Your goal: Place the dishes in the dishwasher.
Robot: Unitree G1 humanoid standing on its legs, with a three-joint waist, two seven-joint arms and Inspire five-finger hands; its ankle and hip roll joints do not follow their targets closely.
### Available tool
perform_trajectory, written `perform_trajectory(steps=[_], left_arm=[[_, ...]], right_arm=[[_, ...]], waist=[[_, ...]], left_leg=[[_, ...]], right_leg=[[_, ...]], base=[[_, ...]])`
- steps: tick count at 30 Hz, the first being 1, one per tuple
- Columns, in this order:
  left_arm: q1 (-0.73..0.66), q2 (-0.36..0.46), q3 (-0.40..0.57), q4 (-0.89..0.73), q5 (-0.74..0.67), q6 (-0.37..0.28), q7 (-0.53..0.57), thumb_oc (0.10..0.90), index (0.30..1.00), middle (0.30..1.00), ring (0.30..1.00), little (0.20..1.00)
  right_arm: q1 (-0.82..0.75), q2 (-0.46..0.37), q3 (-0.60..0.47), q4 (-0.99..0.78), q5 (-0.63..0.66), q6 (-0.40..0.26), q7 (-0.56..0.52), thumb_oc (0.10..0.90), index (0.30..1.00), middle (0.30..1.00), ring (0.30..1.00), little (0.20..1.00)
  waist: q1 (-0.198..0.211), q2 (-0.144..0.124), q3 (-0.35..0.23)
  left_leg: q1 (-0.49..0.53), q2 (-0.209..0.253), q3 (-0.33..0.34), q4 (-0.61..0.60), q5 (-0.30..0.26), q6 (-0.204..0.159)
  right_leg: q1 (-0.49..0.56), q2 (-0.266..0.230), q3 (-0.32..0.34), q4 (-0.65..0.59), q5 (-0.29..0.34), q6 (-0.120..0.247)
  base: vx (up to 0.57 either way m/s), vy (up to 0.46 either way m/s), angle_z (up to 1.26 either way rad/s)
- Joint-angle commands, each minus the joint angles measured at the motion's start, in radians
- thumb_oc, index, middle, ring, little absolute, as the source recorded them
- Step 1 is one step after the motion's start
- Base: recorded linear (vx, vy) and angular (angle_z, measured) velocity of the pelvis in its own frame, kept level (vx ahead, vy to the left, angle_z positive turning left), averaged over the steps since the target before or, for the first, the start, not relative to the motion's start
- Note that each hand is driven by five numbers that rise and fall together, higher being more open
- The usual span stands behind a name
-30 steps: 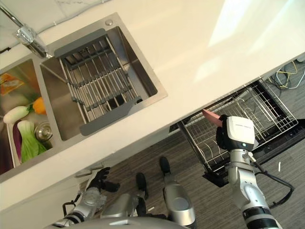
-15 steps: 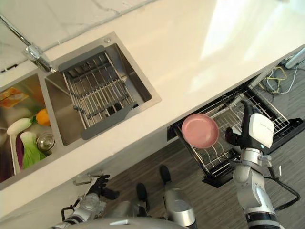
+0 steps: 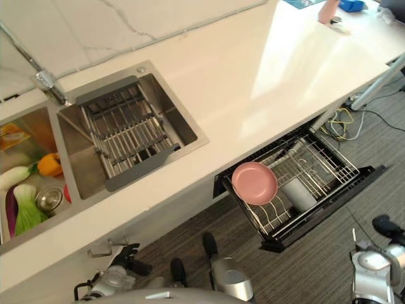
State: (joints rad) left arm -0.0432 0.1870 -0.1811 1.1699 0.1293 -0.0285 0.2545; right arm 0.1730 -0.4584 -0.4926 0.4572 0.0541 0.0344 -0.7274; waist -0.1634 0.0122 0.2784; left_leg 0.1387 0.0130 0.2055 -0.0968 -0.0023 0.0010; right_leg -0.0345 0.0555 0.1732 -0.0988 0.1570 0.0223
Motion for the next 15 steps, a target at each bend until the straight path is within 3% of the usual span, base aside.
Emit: perform_trajectory(steps=[1,2,3,9,12,14,15], left_arm=[[-0.048,0.041,-0.02,0.051,0.015,-0.005,-0.011,0.8,0.9,0.9,0.9,0.9],[-0.047,0.042,-0.02,0.051,0.015,-0.005,-0.011,0.8,0.9,0.9,0.9,0.9],[-0.046,0.041,-0.026,0.055,0.018,-0.006,-0.018,0.8,0.9,0.9,0.9,0.9],[-0.06,0.038,-0.062,0.07,0.041,-0.009,-0.04,0.8,0.9,0.9,0.9,0.9],[-0.073,0.034,-0.091,0.068,0.07,-0.016,-0.035,0.8,0.9,0.9,0.9,0.9],[-0.073,0.034,-0.09,0.069,0.071,-0.016,-0.035,0.8,0.9,0.9,0.9,0.9],[-0.077,0.031,-0.103,0.069,0.075,-0.018,-0.028,0.8,0.9,0.9,0.9,0.9]], right_arm=[[0.003,-0.051,-0.041,-0.03,0.101,-0.106,0.015,0.8,0.9,0.9,0.9,0.9],[0.002,-0.052,-0.04,-0.026,0.103,-0.107,0.016,0.664,0.695,0.695,0.695,0.695],[0.006,-0.047,-0.021,0.031,0.116,-0.096,0.045,0.4,0.3,0.3,0.3,0.3],[-0.07,0.001,0.119,0.077,0.141,-0.138,0.115,0.4,0.3,0.3,0.3,0.3],[-0.144,0.014,0.244,0.007,0.082,-0.143,0.161,0.4,0.3,0.3,0.3,0.3],[-0.145,0.015,0.245,0.007,0.081,-0.143,0.161,0.4,0.3,0.3,0.3,0.3],[-0.201,0.013,0.299,0.012,0.063,-0.14,0.168,0.4,0.3,0.3,0.3,0.3]], waist=[[0.017,-0.012,-0.034],[0.016,-0.01,-0.037],[0.016,-0.008,-0.035],[0.013,0.011,-0.045],[0.023,0.024,-0.057],[0.022,0.025,-0.059],[0.036,0.03,-0.065]], left_leg=[[0.022,0.068,-0.039,0.01,-0.008,-0.072],[0.026,0.067,-0.04,0.01,-0.02,-0.071],[0.023,0.069,-0.042,0.01,-0.008,-0.073],[0.028,0.071,-0.065,0.01,-0.014,-0.077],[0.019,0.068,-0.086,0.01,0.003,-0.079],[0.024,0.067,-0.087,0.01,-0.009,-0.078],[0.019,0.066,-0.096,0.01,0.005,-0.079]], right_leg=[[0.048,-0.101,0.012,0.078,-0.099,0.122],[0.053,-0.102,0.01,0.075,-0.108,0.123],[0.051,-0.101,0.01,0.078,-0.101,0.12],[0.07,-0.103,0.006,0.076,-0.122,0.115],[0.076,-0.106,0.009,0.077,-0.117,0.11],[0.083,-0.108,0.007,0.073,-0.126,0.111],[0.084,-0.11,0.004,0.072,-0.117,0.109]], base=[[0.05,0.011,-0.05],[-0.03,-0.024,-0.05],[0.05,0.012,-0.04],[0.01,-0.001,0.0],[-0.02,-0.02,0.17],[0.01,-0.011,0.25],[0.01,-0.017,0.31]])
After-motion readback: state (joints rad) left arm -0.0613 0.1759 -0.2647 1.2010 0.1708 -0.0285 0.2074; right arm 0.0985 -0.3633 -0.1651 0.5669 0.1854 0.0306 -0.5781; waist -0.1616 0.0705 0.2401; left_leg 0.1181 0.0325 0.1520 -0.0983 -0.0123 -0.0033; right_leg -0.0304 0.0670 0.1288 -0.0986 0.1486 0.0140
